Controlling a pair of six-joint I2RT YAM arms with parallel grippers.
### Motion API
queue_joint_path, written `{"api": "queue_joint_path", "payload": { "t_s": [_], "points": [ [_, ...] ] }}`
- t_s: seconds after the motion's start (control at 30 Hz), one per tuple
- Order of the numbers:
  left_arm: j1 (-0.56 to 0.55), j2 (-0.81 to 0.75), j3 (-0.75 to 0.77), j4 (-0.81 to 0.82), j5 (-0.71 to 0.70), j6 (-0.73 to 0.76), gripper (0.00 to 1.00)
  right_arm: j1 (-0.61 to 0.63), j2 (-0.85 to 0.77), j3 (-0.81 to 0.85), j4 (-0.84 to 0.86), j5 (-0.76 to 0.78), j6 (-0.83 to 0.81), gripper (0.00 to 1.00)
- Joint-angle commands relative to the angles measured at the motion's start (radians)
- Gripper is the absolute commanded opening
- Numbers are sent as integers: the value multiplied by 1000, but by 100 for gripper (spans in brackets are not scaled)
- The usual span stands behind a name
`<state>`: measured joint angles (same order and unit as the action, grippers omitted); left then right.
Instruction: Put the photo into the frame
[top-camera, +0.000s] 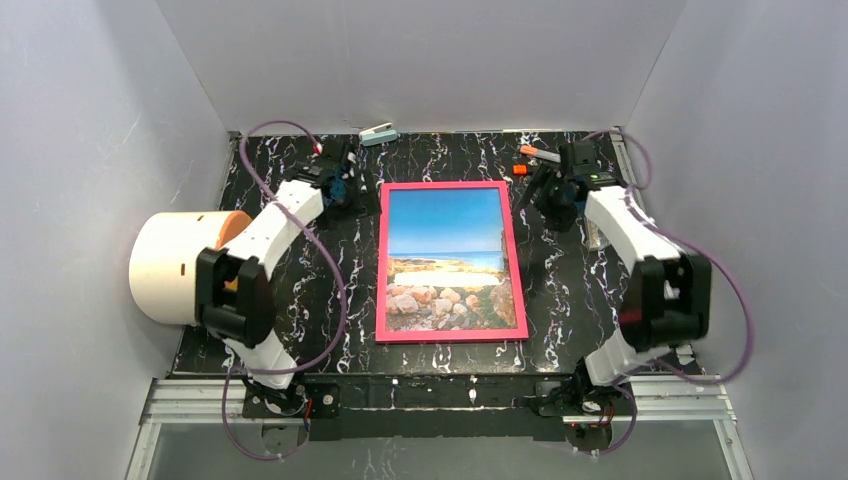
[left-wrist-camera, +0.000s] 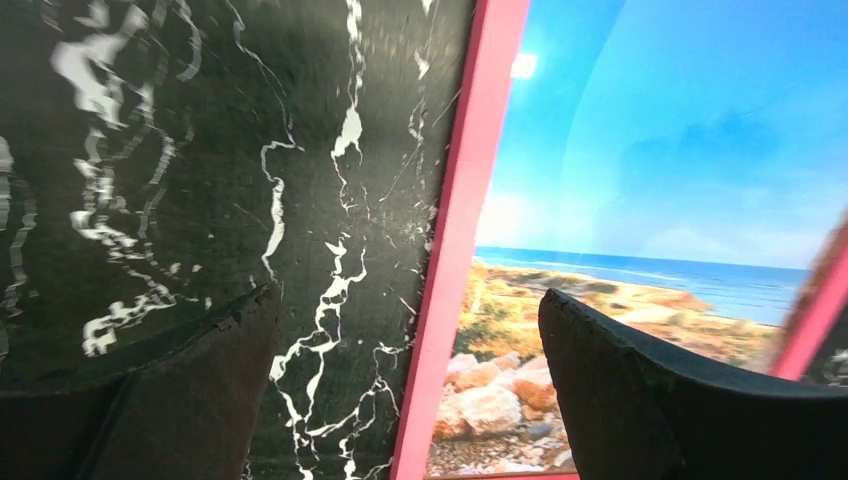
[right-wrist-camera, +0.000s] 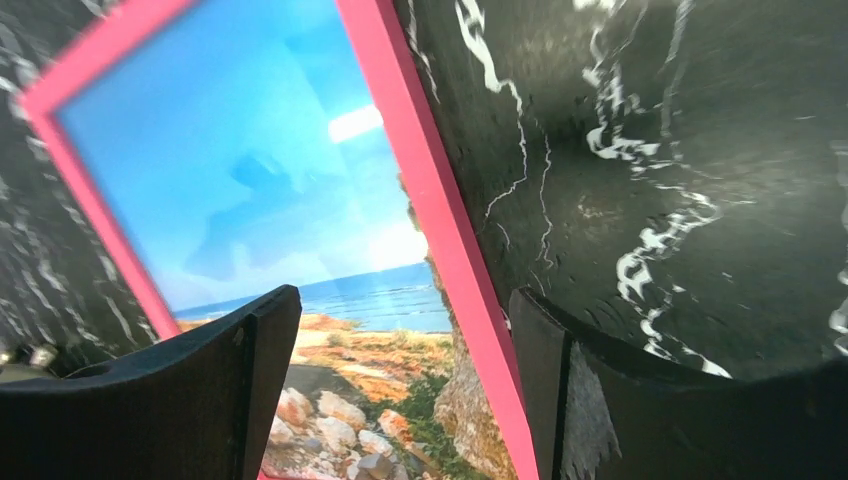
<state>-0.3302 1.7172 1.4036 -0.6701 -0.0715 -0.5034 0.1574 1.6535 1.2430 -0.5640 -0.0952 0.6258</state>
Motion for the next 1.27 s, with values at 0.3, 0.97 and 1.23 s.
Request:
{"api": "queue_joint_path", "payload": {
  "t_s": [0.3,0.97,1.23],
  "points": [
    [-5,-612,103,-158,-138,33,99,-2,-652,15,-134,294,-28,87],
    [-5,-1089,209,-466,-176,90,99,-3,-944,312,-458,348,-129,99],
    [-4,-1091,225,-503,-212,70,98,-3,-956,328,-486,357,-147,99]
  ]
}}
